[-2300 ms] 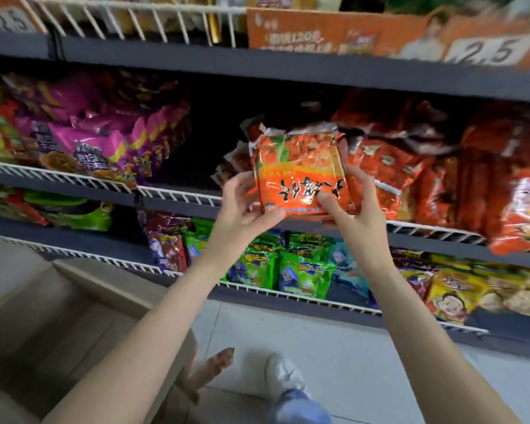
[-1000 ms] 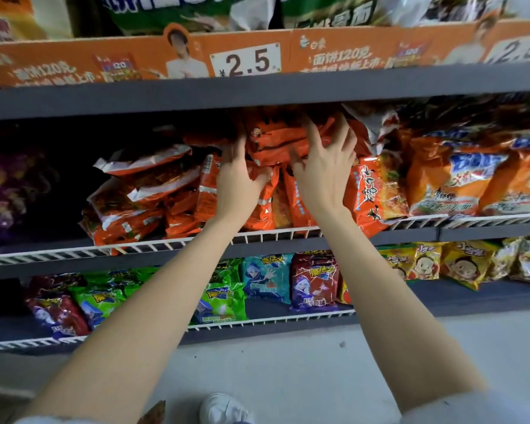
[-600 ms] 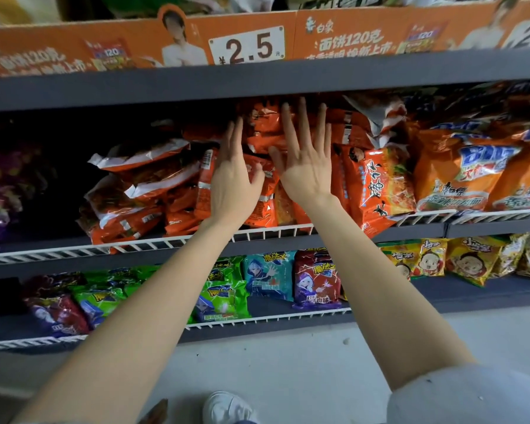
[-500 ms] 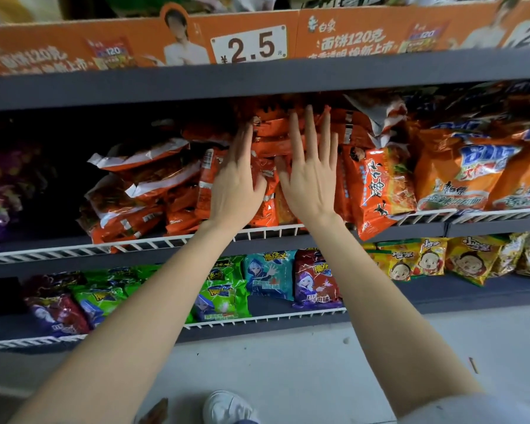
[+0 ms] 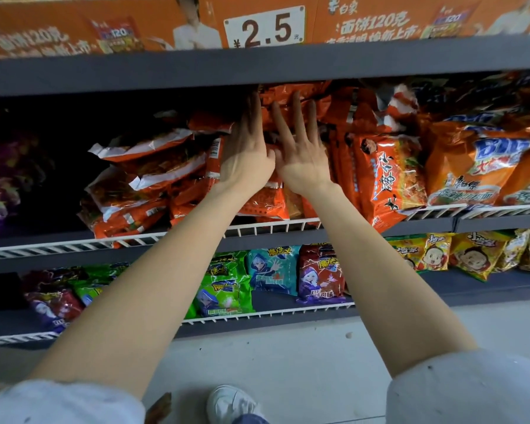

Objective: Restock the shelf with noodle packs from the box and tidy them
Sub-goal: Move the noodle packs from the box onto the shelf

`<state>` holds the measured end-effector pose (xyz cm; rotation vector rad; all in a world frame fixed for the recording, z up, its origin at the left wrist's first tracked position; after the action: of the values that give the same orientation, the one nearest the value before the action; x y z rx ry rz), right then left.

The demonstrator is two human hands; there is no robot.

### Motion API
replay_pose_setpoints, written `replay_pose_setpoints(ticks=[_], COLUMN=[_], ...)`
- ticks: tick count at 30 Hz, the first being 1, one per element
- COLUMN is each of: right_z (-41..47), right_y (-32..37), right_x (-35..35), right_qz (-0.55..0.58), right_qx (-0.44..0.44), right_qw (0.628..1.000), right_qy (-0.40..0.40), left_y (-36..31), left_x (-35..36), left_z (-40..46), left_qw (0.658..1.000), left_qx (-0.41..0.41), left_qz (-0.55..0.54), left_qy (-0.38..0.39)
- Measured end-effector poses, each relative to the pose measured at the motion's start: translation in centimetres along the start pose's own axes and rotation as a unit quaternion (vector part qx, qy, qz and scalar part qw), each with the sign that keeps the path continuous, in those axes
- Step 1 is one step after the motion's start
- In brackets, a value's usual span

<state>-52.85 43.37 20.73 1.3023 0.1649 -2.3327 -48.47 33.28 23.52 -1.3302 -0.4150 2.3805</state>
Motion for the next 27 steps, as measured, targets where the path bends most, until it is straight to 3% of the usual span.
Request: replay_pose_setpoints(ticks=[3, 11, 15, 18, 22, 27], right_z=[-0.7, -3.3, -5.2, -6.6, -8.2, -9.9], right_y=[0.0, 1.0, 3.0, 6.5, 13.9, 25.9], right_x=[-0.5, -2.6, -3.6, -4.2, -3.3, -1.0], right_qz=[0.007, -0.018, -0.015, 0.005, 0.094, 0.171], right_qx=[0.003, 0.003, 0.0, -0.065, -0.177, -0.245], right_qw=[1.0, 1.0, 0.996, 0.986, 0.972, 0.953], right_qy=[0.019, -0.009, -0.088, -0.151, -0.12, -0.053], left_y=[1.1, 3.1, 3.9, 6.2, 11.6, 20.1], left_x=[0.0, -1.2, -4.1, -7.8, -14.3, -21.7], left_z=[-2.4, -5.5, -7.2, -10.0, -16.2, -24.3], left_qw=[0.997, 0.99, 0.992, 0.991, 0.997, 0.974], left_qx=[0.063, 0.09, 0.098, 0.096, 0.007, -0.222], left_qz=[0.047, 0.11, 0.084, 0.064, 0.015, -0.03], left_qy=[0.001, 0.022, -0.017, -0.065, -0.071, -0.037])
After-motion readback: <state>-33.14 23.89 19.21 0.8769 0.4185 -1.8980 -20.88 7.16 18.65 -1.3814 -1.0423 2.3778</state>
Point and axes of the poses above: each hand's wrist, its own z-axis towards the middle knuckle, its own x-axis out of the palm, y = z × x, the point moved 3 cm from there along z, towards the middle knuckle, and after that the axes turned 10 degrees about -z, right-handed, at the moved point
